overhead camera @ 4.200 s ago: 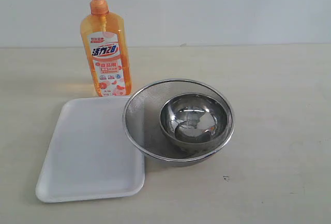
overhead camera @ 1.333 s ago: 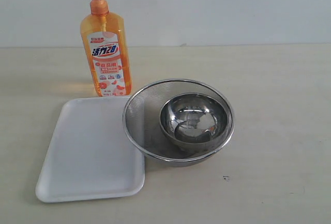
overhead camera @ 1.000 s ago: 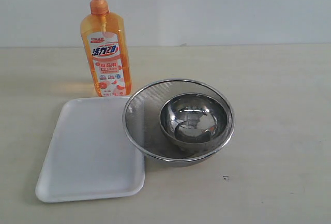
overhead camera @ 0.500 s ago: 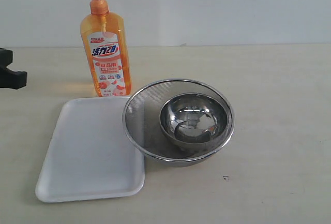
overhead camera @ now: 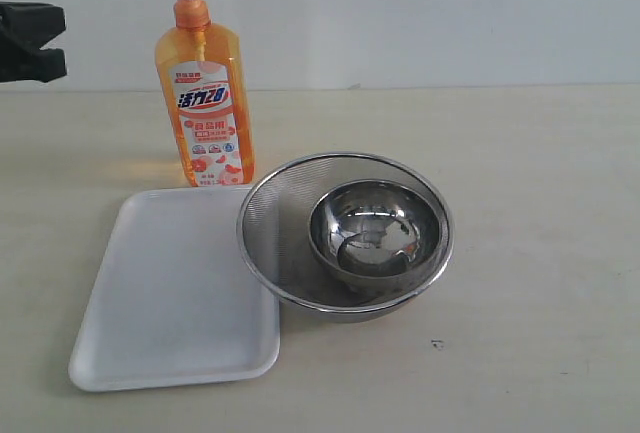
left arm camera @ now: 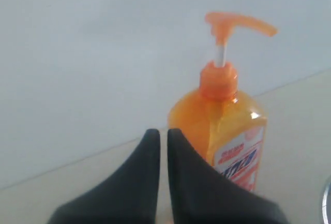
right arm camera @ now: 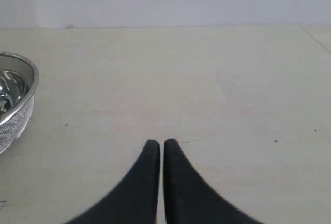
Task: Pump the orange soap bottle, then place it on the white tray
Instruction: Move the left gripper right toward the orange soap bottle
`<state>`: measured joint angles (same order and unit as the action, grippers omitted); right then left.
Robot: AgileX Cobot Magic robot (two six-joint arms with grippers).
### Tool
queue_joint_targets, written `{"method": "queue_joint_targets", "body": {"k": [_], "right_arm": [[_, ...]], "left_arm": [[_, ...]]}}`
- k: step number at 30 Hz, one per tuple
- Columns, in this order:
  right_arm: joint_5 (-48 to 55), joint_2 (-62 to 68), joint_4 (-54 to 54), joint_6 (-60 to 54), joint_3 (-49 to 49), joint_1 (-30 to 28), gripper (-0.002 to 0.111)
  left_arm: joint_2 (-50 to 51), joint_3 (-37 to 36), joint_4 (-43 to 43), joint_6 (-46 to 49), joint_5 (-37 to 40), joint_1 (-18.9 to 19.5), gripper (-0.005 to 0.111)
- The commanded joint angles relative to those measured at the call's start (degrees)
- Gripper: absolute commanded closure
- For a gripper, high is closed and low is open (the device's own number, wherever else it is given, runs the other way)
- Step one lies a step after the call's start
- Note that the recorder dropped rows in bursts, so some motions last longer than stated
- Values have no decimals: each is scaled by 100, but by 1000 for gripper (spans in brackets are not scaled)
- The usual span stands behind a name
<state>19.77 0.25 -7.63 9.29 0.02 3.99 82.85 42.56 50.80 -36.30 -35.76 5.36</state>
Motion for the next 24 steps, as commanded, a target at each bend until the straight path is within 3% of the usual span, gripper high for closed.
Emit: {"method": "queue_joint_targets", "body": {"k": [1,3,4,6,9,12,18,20,24], "right_arm": [[-63,-25,-30,-19,-2,-12,108],[-63,-25,-30,-19,-2,-12,108],[-63,-25,-30,-19,-2,-12,108],[-63,-25,-30,-19,-2,-12,108],[-63,-25,-30,-19,-2,-12,108],[-63,-25,-30,-19,-2,-12,108],[-63,-25,-30,-19,-2,-12,108],[-63,-25,-30,-19,-2,-12,108],[-63,-25,-30,-19,-2,-12,108]], "left_arm": [[689,422,2413,-1281,-2125,1074,102],[986,608,2887,-1226,-2583,1368,102],[1379,850,3333,-1034,-3233,1630,102],[1976,1183,3385,-801,-3420,1806,102],[2848,1694,3412,-451,-3420,1803,102],[3552,1908,2555,186,-3420,1671,102],[3699,1908,1318,236,-3420,1607,102],[3688,1908,1447,-30,-3420,1607,102],[3699,1908,1734,511,-3420,1607,102]]}}
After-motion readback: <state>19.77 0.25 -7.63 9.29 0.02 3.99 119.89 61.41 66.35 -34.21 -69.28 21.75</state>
